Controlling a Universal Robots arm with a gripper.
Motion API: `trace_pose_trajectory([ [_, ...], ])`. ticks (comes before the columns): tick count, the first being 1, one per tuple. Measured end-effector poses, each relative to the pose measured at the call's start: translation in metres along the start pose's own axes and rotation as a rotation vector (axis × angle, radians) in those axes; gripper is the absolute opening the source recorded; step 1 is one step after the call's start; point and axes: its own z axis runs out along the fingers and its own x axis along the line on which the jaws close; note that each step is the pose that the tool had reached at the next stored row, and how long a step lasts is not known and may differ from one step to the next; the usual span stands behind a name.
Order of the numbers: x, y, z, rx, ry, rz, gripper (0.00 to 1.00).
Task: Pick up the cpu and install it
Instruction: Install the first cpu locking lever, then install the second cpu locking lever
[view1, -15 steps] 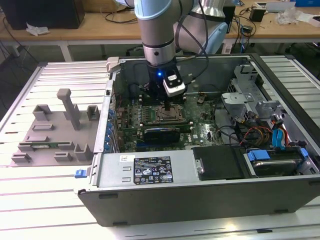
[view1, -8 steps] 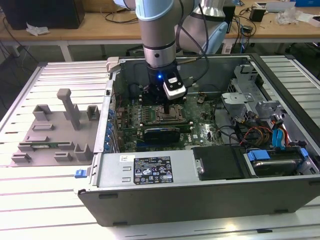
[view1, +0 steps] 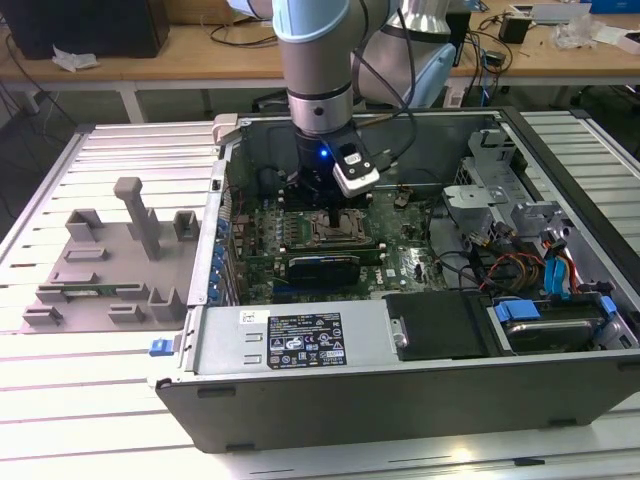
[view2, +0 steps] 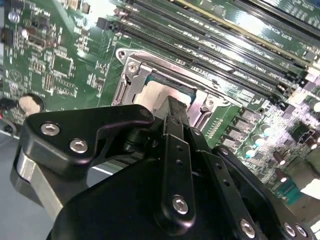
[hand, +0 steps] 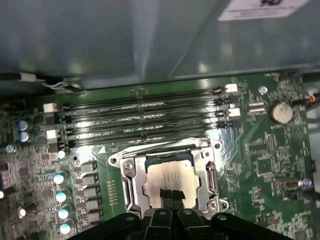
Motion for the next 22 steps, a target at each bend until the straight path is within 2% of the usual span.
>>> trace_pose_trajectory([
  [3,-0.0024,0.0002,-0.0008,-0.0031,0.0032,-0.029,0.11],
  [11,-0.007,0.0007,-0.0157,-0.0034,0.0035,-0.031,0.11],
  [22,-0.0076,0.0008,-0.0156,-0.0034,0.0035,-0.031,0.11],
])
